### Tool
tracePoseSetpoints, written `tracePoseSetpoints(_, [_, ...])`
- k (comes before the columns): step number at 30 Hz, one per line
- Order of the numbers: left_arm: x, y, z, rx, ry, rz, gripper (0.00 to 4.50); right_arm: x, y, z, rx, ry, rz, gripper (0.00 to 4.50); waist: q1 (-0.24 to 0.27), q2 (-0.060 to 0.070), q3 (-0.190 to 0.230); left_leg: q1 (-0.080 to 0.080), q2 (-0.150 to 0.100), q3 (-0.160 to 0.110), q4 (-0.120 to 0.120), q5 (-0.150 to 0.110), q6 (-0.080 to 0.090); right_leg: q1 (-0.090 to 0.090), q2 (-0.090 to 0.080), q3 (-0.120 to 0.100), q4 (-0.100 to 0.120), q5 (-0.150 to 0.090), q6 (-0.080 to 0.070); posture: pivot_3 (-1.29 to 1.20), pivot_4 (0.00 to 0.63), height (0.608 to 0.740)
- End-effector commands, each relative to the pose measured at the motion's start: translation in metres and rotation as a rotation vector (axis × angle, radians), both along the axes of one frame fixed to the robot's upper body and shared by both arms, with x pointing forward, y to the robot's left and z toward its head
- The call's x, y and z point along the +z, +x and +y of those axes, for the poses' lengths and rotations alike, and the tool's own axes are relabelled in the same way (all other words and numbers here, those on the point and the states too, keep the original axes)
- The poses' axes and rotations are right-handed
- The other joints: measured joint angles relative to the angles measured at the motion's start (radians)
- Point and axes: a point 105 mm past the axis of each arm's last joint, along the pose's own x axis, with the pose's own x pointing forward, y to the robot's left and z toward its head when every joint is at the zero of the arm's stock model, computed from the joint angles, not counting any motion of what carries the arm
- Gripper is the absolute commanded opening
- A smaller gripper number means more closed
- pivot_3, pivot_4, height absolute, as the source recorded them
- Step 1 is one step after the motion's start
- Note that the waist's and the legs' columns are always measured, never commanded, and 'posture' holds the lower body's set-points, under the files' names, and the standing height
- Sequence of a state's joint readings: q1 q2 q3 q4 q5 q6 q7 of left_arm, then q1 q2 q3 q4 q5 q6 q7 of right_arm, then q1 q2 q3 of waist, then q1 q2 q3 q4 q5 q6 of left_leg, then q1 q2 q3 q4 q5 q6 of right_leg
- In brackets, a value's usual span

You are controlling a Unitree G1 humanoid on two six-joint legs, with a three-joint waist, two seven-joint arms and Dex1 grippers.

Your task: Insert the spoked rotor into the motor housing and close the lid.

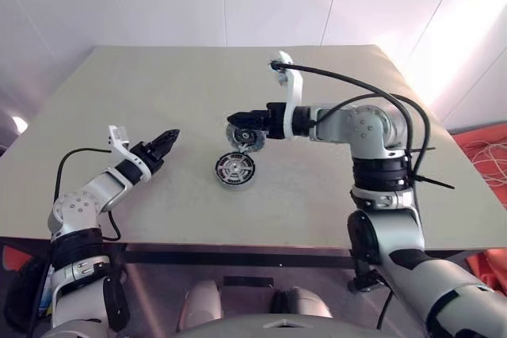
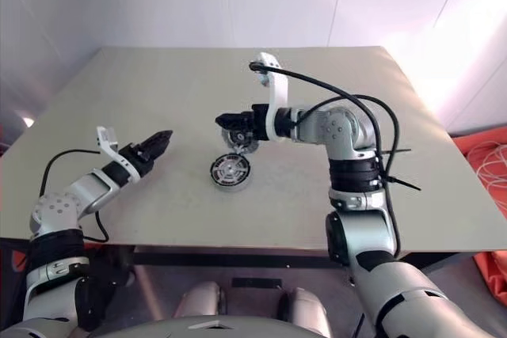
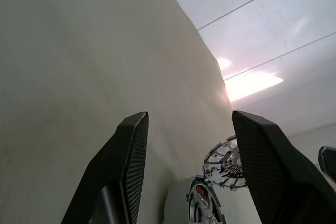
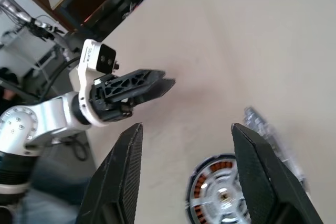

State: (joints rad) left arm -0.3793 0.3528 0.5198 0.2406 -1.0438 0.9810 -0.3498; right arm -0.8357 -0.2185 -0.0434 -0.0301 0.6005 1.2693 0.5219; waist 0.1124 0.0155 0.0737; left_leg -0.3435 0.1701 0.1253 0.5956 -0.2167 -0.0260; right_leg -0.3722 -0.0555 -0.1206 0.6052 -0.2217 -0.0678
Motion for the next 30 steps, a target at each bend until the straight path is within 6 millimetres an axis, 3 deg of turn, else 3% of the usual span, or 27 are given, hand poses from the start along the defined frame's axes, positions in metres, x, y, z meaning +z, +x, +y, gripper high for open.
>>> tracePoseSetpoints(1, [0.017,0.002,-0.005,-0.048,0.047,-0.065,2.69,0.002,-0.01,-0.007,0.071,-0.03,-0.169,3.04,0.01,0.0,0.0,0.0,0.0,0.0,0.0,0.0,0.0,0.0,0.0,0.0,0.0,0.0,0.0,0.0,0.0,0.74])
tracePoseSetpoints(6, [0.018,0.003,-0.012,-0.098,0.089,-0.067,2.69,-0.026,-0.017,-0.025,0.132,-0.219,-0.265,3.04,0.018,0.0,0.0,0.0,0.0,0.0,0.0,0.0,0.001,0.0,0.0,0.0,0.0,0.0,0.0,0.0,0.0,0.74])
tracePoseSetpoints(10, [0.018,0.004,-0.014,-0.113,0.099,-0.07,2.69,-0.032,-0.023,-0.034,0.193,-0.28,-0.341,3.04,0.02,0.0,0.0,0.0,0.0,0.0,0.001,0.0,0.001,0.0,0.0,0.0,0.0,-0.001,-0.001,0.0,0.0,0.74])
tracePoseSetpoints(13, [0.017,0.004,-0.017,-0.128,0.109,-0.067,2.69,-0.029,-0.028,-0.041,0.229,-0.279,-0.395,3.53,0.021,0.0,0.0,-0.001,0.0,0.0,0.001,-0.001,0.002,0.0,0.0,0.0,0.0,-0.001,-0.002,0.0,0.0,0.74])
tracePoseSetpoints(16, [0.016,0.005,-0.019,-0.138,0.112,-0.067,2.69,-0.031,-0.029,-0.046,0.247,-0.303,-0.429,4.48,0.021,0.0,0.0,-0.002,0.0,0.0,0.002,-0.001,0.003,-0.001,0.0,0.0,0.0,-0.002,-0.003,0.0,0.0,0.74])
tracePoseSetpoints(25, [0.014,0.006,-0.023,-0.153,0.124,-0.057,2.69,-0.049,-0.036,-0.033,0.309,-0.352,-0.435,4.48,0.017,0.0,0.0,-0.001,0.0,0.0,0.002,-0.002,0.004,0.0,0.0,0.0,0.0,-0.002,-0.004,0.0,0.0,0.74])
tracePoseSetpoints(28, [0.014,0.006,-0.022,-0.148,0.127,-0.054,2.69,-0.043,-0.038,-0.027,0.319,-0.304,-0.432,3.85,0.015,0.0,0.0,-0.001,0.0,0.0,0.003,-0.002,0.005,0.0,0.0,0.0,0.001,-0.002,-0.005,0.0,0.0,0.74])
tracePoseSetpoints(30, [0.013,0.005,-0.022,-0.146,0.126,-0.053,2.69,-0.039,-0.041,-0.02,0.346,-0.277,-0.438,3.2,0.015,0.0,0.0,-0.001,0.0,0.0,0.003,-0.002,0.005,0.0,0.0,0.0,0.0,-0.002,-0.005,0.0,0.0,0.74])
